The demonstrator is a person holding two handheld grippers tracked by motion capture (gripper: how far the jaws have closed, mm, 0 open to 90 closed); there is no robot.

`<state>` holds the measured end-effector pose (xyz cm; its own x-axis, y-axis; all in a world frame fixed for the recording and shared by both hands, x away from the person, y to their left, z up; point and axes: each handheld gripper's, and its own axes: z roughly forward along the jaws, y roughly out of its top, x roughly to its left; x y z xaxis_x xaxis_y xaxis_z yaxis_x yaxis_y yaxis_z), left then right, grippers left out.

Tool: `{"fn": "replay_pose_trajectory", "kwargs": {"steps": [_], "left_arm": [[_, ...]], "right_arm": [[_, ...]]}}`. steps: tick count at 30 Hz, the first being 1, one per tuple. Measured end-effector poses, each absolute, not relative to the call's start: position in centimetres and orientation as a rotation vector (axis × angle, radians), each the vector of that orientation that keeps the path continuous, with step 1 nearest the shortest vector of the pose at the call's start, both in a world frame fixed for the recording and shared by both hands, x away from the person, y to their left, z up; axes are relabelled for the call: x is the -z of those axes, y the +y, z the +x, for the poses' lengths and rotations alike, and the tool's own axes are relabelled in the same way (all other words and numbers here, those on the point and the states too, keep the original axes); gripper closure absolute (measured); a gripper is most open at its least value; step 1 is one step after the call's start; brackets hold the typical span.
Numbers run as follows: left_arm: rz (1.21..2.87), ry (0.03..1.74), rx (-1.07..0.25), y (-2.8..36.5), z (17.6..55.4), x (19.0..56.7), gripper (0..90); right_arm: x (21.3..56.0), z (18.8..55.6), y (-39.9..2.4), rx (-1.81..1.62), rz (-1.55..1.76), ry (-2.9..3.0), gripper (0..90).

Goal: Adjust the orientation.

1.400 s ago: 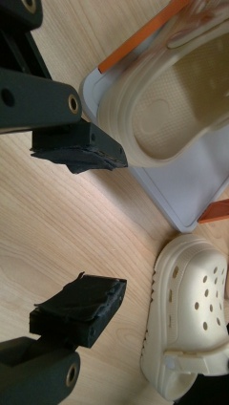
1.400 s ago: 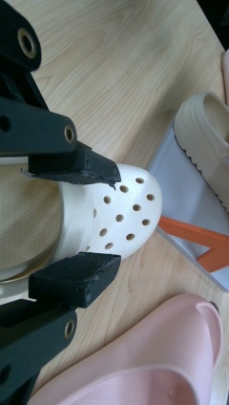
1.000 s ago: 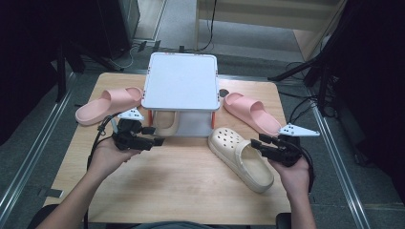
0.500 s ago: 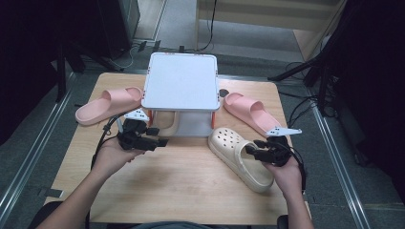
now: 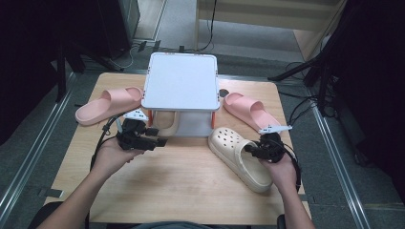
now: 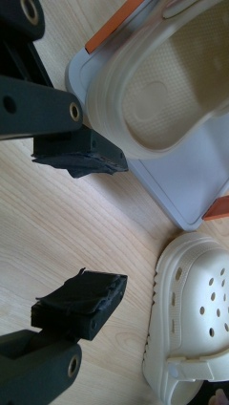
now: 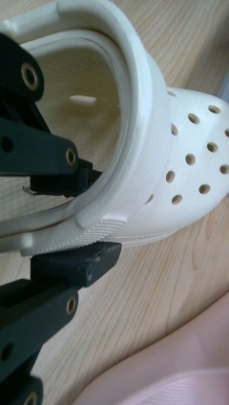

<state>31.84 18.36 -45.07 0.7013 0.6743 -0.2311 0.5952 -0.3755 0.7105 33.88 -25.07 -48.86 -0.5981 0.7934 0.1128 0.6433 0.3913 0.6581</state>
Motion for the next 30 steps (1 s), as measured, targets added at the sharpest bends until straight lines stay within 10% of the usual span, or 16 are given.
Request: {"fn": "replay_pose_trajectory", "kwargs": {"steps": [12,30], "left_arm": [[2.096,0.971,-0.083,18.5,31.0,45.1,58.1],[2.111,0.993,-0.073,16.8,29.4,47.4,59.5]], "right_arm": [[46.5,32.1,-21.4,-1.021,1.160,2.431,76.6],[47.2,31.1,-13.3,-1.037,1.024,2.593,75.6]]}}
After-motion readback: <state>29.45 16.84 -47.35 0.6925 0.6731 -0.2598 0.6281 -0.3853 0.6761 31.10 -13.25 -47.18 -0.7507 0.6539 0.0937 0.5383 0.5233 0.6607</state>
